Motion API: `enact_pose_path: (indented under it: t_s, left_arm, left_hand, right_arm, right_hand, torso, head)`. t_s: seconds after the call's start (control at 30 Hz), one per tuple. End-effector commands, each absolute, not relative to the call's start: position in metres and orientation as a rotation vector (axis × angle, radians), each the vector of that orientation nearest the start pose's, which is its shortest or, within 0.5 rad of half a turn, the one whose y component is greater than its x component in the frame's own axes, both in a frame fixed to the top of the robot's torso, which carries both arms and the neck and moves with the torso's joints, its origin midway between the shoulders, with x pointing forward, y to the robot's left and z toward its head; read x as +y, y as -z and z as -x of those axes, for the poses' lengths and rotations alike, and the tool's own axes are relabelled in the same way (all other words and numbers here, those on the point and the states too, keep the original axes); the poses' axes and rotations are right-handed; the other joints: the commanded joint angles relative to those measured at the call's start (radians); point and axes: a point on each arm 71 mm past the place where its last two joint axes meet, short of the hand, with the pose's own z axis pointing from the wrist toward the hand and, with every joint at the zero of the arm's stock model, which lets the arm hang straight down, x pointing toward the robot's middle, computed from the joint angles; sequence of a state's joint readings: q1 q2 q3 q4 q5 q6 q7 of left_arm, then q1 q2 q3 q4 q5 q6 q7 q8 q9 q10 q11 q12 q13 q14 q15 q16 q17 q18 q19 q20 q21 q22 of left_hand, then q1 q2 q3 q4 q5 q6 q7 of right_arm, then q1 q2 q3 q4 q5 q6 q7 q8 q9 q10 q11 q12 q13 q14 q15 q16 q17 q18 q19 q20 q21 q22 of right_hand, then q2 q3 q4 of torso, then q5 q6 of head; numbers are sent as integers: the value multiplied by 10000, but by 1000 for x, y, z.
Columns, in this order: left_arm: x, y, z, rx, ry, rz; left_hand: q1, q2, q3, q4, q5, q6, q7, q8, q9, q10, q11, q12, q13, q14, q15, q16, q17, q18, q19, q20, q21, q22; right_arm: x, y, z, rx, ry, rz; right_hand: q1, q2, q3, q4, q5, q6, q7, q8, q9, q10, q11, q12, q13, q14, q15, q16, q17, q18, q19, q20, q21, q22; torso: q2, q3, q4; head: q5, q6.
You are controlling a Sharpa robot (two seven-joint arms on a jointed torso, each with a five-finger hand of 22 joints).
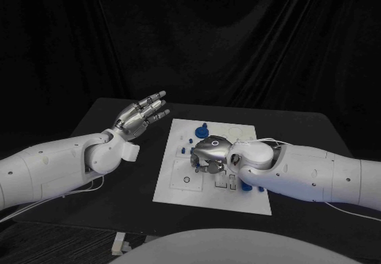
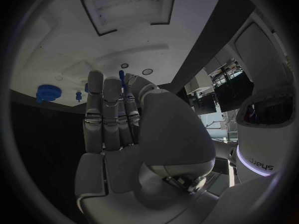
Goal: Assemble the parts on the task board
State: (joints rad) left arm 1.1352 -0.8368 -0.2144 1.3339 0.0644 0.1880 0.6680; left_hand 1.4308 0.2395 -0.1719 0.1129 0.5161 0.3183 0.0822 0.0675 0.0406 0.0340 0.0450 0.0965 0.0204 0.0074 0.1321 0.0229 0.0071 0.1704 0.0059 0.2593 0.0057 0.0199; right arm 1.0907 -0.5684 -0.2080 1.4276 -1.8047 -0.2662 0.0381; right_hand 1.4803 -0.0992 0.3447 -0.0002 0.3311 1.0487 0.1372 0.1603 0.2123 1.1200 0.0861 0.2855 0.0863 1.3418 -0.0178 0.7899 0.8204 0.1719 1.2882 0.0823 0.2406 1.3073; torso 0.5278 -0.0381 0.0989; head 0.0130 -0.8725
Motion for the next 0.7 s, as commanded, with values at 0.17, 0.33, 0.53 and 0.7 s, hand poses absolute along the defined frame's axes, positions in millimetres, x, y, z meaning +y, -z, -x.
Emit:
enact_pose_path:
  t_s: [0.17,0.33,0.53,0.7]
  left_arm:
    - [247,259,-470,14352,19312,11174]
    - [247,260,-470,14399,19312,11196]
    - [246,262,-470,14441,19307,11226]
    - [247,263,-470,14459,19284,11247]
  left_hand:
    - [-129,-15,-16,-61,30,43,44,73,17,-32,63,47,8,-7,38,25,7,89,0,-78,-9,-20]
    - [-129,-15,-16,-61,30,43,44,73,17,-32,63,47,8,-7,38,25,7,89,0,-78,-9,-20]
    - [-135,-12,-15,-62,32,47,42,76,18,-34,58,49,8,-5,46,29,8,89,0,-79,-8,-20]
    - [-135,-12,-15,-62,32,47,42,76,18,-34,58,49,8,-5,46,29,8,89,0,-79,-8,-20]
  right_arm:
    - [-75,296,-418,17163,-7878,7829]
    - [-75,298,-417,17203,-7893,7827]
    - [-75,299,-416,17253,-7907,7827]
    - [-75,301,-415,17306,-7890,7819]
  right_hand:
    - [99,-25,11,-70,4,-57,-13,-68,-14,239,-194,17,11,39,4,-52,-13,68,29,-43,53,281]
    - [95,-23,12,-69,1,-58,-11,-72,-15,240,-192,14,11,37,6,-56,-17,67,27,-42,55,281]
    - [95,-23,12,-69,1,-58,-11,-72,-15,240,-192,14,11,37,6,-56,-17,67,27,-42,55,281]
    - [90,-21,13,-68,-6,-61,-9,-80,-17,243,-190,9,10,25,8,-86,-44,65,22,-41,59,280]
  torso:
    - [-7,-8,4]
    - [-3,-4,0]
    - [-16,-9,3]
    - [-12,-10,3]
  head:
    - [8,-2]
    - [14,-2]
    - [31,-2]
    - [26,-2]
